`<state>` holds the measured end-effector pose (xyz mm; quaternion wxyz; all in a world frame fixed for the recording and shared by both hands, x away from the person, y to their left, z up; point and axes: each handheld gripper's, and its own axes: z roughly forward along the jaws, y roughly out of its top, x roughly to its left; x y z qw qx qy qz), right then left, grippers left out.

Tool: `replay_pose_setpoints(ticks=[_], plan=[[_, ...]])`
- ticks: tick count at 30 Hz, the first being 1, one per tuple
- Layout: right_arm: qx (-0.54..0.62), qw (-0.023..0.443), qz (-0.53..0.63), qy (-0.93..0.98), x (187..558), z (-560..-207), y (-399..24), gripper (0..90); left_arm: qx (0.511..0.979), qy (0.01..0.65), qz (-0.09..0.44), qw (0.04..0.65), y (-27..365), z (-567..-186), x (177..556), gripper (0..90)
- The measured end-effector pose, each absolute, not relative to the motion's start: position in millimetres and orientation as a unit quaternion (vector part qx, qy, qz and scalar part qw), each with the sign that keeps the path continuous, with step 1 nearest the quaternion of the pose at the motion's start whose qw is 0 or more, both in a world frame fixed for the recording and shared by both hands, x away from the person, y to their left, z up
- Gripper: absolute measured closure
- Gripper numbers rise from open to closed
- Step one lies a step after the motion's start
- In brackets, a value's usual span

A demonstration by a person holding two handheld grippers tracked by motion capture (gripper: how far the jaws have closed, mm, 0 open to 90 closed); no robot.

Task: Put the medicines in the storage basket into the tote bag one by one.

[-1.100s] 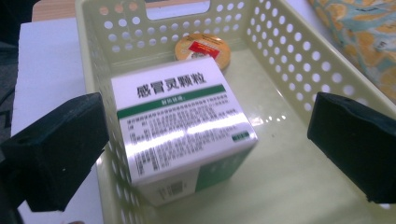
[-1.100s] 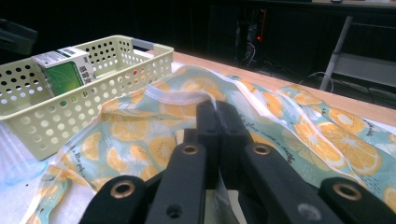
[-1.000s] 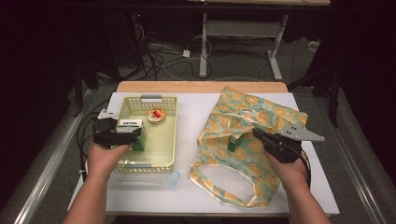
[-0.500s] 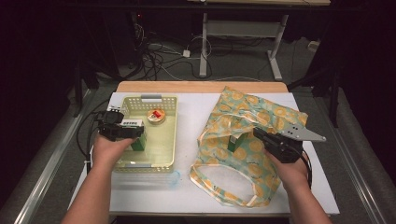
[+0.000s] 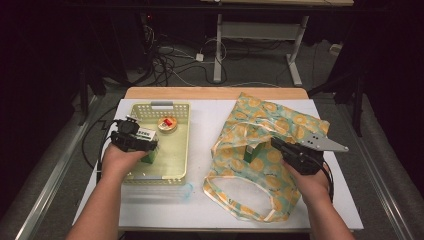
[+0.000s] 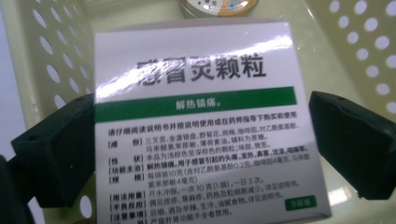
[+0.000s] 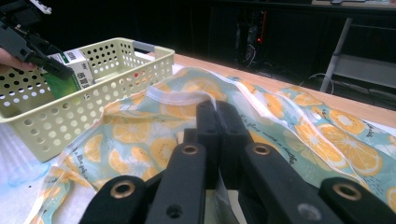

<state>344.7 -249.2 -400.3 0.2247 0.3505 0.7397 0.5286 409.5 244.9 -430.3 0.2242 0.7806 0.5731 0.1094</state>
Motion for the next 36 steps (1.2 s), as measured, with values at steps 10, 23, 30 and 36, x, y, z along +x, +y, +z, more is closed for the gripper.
replay_pose_setpoints(ticks=[10,23,30,36], plan=[[0.350,0.222,0.528,0.741,345.2,-401.7,-248.4,90.0,0.791,0.560,0.115,0.219,240.9,-430.8,407.4,8.4],[0.350,0.223,0.528,0.741,345.4,-401.5,-248.3,90.0,0.791,0.547,0.128,0.243,234.3,-426.0,401.6,12.6],[0.351,0.223,0.528,0.741,345.2,-401.4,-248.2,90.0,0.788,0.530,0.134,0.281,228.3,-416.7,389.0,13.0],[0.348,0.224,0.528,0.742,345.3,-401.4,-247.7,90.0,0.788,0.510,0.147,0.313,221.7,-406.9,372.3,13.1]])
